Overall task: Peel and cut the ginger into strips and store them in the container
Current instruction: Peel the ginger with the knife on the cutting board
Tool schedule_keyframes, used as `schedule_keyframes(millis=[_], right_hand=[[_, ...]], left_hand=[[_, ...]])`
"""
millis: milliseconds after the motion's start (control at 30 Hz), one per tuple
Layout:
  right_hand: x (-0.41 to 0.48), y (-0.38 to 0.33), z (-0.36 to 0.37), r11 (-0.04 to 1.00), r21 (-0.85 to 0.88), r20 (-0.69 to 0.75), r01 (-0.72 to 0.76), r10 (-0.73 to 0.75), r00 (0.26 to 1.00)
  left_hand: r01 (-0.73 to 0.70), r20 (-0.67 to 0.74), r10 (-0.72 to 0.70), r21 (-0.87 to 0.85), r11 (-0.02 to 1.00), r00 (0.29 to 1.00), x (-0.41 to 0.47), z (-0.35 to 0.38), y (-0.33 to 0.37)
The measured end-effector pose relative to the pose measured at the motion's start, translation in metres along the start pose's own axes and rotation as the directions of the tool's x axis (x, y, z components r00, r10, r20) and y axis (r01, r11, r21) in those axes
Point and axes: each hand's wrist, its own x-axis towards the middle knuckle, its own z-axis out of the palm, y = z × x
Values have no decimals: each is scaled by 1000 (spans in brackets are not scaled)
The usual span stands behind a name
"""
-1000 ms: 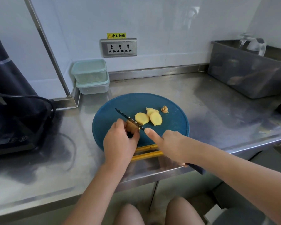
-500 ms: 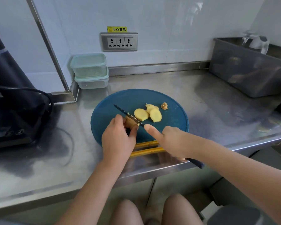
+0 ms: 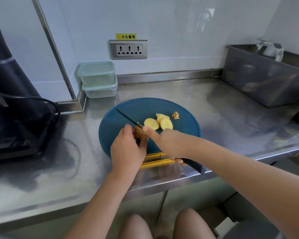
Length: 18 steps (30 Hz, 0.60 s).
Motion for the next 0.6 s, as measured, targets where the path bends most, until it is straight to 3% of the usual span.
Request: schedule_keyframes(millis=[67, 167, 300, 433, 533, 600], right_hand=[[3, -10, 0, 998, 41, -1, -38, 38, 999], [7, -24, -3, 992, -44, 10, -122, 122, 992], [15, -33, -7, 995, -73, 7, -66, 67, 998], [21, -32, -10, 1000, 23, 31, -21, 21, 999], [19, -18, -3, 992, 104, -5, -66, 67, 998], [11, 1, 1, 982, 158, 51, -100, 93, 994]], left_hand=[[1, -1, -1, -9, 1000, 1000, 0, 0, -1], [8, -3, -8, -22, 1000, 1000, 0, 1, 0], [3, -7, -3, -18, 1000, 1000, -1, 1, -1], [1, -29, -2, -25, 1000, 1000, -2, 2, 0], [11, -27, -11, -14, 1000, 1000, -4, 2, 0], [1, -31, -1, -8, 1000, 1000, -3, 2, -1]])
